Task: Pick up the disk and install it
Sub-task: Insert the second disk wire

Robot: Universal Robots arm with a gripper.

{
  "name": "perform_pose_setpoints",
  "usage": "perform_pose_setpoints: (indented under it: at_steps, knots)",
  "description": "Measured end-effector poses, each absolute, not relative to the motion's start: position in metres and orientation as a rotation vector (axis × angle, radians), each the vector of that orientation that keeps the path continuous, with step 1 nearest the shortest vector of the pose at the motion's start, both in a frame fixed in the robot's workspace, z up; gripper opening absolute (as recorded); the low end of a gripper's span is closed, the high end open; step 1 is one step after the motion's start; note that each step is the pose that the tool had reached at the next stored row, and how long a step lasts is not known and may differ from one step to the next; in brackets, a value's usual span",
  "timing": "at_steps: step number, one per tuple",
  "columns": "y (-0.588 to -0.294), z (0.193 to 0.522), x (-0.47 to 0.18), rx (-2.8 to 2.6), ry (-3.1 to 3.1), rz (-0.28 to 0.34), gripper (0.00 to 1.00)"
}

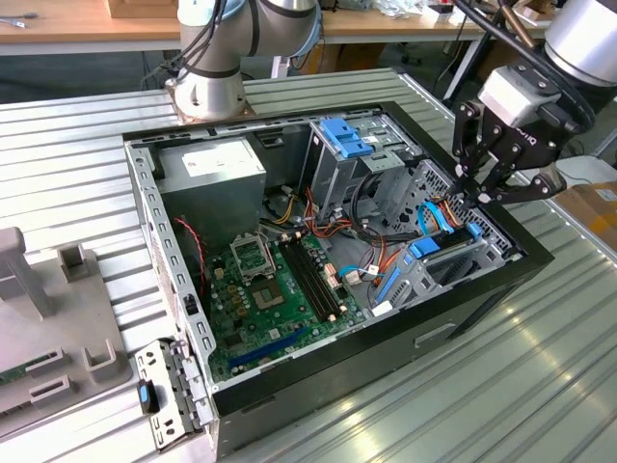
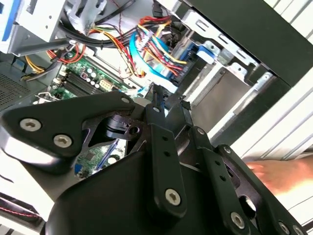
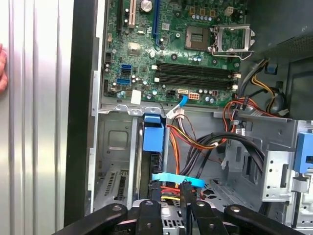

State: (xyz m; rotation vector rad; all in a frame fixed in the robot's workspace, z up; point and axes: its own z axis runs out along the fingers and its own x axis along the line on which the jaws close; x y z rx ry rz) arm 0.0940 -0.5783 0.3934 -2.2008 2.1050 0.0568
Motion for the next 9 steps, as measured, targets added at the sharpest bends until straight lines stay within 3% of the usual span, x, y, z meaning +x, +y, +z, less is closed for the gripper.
perform_pose_setpoints:
  at_steps: [9]
  knots:
    - [-0.5717,0.3933,0.0924,-2.201,2.105,0.057,0.30]
